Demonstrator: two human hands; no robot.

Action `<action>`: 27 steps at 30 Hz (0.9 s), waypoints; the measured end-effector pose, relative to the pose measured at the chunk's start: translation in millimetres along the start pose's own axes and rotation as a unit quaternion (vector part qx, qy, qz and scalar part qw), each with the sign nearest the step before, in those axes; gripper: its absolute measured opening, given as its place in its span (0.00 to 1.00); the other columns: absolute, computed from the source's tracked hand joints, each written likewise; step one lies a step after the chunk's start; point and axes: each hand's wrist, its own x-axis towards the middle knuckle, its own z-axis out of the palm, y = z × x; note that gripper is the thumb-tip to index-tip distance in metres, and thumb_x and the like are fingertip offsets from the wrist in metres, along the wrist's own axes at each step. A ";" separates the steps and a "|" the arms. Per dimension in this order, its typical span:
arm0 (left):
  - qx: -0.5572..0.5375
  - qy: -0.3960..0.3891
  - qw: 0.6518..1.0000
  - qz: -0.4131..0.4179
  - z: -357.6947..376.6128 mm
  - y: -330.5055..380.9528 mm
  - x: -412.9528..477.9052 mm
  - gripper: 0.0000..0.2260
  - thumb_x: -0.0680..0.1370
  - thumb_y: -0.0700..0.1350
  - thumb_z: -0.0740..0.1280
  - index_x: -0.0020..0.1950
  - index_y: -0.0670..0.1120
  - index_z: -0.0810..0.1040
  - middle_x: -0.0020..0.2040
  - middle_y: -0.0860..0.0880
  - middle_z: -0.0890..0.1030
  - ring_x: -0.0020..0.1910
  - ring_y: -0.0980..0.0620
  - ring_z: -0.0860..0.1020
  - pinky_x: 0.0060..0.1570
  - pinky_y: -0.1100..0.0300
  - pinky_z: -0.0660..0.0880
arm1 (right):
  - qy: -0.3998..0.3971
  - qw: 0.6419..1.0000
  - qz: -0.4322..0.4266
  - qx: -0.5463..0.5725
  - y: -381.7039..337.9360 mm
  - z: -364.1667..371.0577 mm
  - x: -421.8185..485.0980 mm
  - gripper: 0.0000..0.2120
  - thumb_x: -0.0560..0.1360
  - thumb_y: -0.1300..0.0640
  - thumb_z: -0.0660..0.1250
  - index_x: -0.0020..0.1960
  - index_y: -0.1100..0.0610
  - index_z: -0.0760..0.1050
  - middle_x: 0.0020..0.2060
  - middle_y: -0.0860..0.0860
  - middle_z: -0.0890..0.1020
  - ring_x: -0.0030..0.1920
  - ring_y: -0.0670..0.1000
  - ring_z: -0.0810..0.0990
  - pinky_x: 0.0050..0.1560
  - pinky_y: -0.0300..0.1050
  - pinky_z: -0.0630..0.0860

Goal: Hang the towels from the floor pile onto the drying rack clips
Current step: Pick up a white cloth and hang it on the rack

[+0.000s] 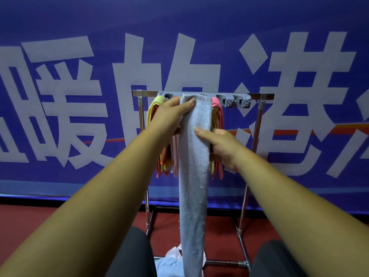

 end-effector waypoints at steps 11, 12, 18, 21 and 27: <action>-0.085 0.034 0.995 -0.030 -9.1 1.9 23.1 0.14 0.81 0.52 0.74 0.63 0.46 0.83 0.57 0.42 0.87 0.58 0.40 0.86 0.61 0.38 0.81 | -0.097 0.993 0.065 0.024 59.1 9.2 2.8 0.26 0.71 0.53 0.83 0.65 0.63 0.83 0.59 0.60 0.87 0.64 0.62 0.85 0.74 0.64 0.74; -0.087 0.037 0.995 -0.034 -10.7 -2.8 25.3 0.14 0.81 0.51 0.74 0.63 0.46 0.83 0.56 0.42 0.87 0.57 0.40 0.86 0.60 0.39 0.82 | -0.099 0.992 0.072 0.026 64.0 9.4 2.3 0.25 0.72 0.55 0.82 0.65 0.64 0.83 0.59 0.60 0.87 0.63 0.61 0.85 0.73 0.62 0.76; 0.036 0.065 0.994 -0.079 -12.4 -43.7 36.1 0.18 0.79 0.62 0.71 0.61 0.50 0.83 0.57 0.46 0.86 0.57 0.44 0.84 0.58 0.44 0.83 | -0.050 0.994 0.094 0.012 86.4 13.0 -1.6 0.18 0.76 0.53 0.79 0.61 0.62 0.85 0.53 0.59 0.89 0.56 0.60 0.88 0.62 0.59 0.83; 0.078 0.021 0.988 -0.129 -7.8 -82.8 37.1 0.21 0.80 0.63 0.70 0.54 0.45 0.83 0.47 0.46 0.83 0.47 0.46 0.83 0.52 0.50 0.84 | -0.009 0.992 0.116 0.040 102.4 18.8 -1.3 0.15 0.79 0.53 0.76 0.60 0.61 0.84 0.52 0.58 0.89 0.55 0.59 0.89 0.61 0.58 0.83; 0.113 -0.023 0.968 -0.221 3.4 -166.7 13.8 0.18 0.84 0.57 0.67 0.61 0.42 0.82 0.53 0.46 0.87 0.41 0.50 0.83 0.45 0.56 0.83 | 0.103 0.963 0.182 0.171 146.0 21.2 8.8 0.17 0.83 0.54 0.72 0.67 0.63 0.81 0.58 0.60 0.87 0.62 0.59 0.86 0.63 0.55 0.82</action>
